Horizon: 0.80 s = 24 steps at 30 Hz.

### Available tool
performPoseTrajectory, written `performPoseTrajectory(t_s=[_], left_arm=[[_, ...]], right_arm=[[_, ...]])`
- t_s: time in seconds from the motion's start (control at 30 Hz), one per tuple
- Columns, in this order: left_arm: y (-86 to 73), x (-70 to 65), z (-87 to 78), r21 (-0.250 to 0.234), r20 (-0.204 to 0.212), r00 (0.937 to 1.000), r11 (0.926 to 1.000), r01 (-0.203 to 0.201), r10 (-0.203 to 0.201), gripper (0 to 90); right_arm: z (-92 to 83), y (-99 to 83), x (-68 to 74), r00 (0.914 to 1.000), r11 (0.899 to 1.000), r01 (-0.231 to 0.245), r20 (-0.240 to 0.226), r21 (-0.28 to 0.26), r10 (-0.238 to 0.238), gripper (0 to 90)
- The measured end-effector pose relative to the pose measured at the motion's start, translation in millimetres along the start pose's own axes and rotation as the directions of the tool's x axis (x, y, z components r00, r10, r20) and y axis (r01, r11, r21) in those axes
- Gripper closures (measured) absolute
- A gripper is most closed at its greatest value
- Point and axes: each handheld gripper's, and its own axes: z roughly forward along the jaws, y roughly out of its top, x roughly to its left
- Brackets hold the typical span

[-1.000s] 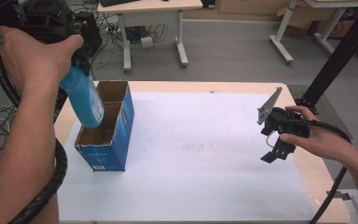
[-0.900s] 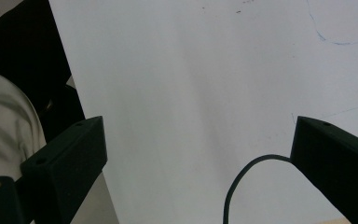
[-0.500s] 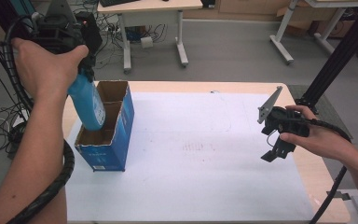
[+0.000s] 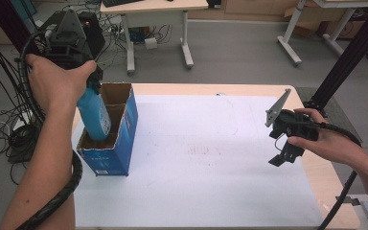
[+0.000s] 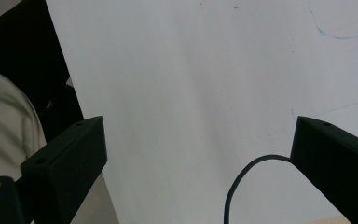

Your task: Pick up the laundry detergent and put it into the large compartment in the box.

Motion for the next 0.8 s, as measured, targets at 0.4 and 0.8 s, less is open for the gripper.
performPoseTrajectory(t_s=[0.4, 0.8], left_arm=[[0.1, -4.5, 26.4, 0.027, -0.001, 0.9992, 0.9989, -0.039, 0.039, 38.3], [-2.7, -4.8, 50.9, 0.046, 0.009, 0.9988, 0.9978, -0.048, 0.048, 38.3]], right_arm=[[5.0, 5.5, 1.7, 1.0, 1.0, 0.004, 0.001, 0.012, -0.004, 3.7], [5.5, 3.2, 1.5, 1.0, 1.0, 0.003, -0.003, 0.011, -0.003, 3.7]])
